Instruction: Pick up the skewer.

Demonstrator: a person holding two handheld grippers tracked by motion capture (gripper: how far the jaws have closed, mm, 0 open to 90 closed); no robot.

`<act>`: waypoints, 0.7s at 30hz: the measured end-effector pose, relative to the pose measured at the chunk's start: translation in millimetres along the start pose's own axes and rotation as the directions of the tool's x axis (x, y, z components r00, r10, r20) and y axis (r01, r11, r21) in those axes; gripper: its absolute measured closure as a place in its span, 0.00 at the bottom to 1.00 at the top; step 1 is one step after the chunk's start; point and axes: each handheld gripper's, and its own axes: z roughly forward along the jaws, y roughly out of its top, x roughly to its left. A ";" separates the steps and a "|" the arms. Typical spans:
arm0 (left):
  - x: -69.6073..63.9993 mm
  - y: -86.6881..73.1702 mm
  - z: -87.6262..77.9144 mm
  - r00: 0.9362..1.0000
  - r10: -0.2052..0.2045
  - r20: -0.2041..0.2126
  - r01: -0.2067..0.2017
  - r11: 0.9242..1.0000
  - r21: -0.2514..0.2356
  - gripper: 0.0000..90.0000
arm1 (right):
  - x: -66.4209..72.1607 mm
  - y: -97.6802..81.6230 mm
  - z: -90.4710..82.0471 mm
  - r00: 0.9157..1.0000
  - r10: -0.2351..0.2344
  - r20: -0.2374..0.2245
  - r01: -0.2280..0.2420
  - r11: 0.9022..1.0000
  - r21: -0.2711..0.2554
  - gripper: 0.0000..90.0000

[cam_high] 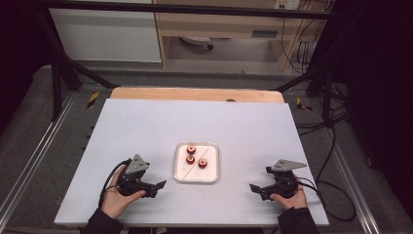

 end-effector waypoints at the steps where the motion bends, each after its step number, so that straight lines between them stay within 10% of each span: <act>1: 0.0 0.0 0.0 1.000 0.000 0.000 0.000 1.000 0.000 0.11 | 0.0 0.1 0.2 1.000 0.001 0.001 -0.001 1.000 0.002 0.01; 21: -24.0 40.0 33.7 1.000 0.023 -0.004 -0.023 0.998 0.056 0.16 | 1.3 -0.1 1.4 1.000 -0.013 -0.003 0.013 1.000 0.006 0.01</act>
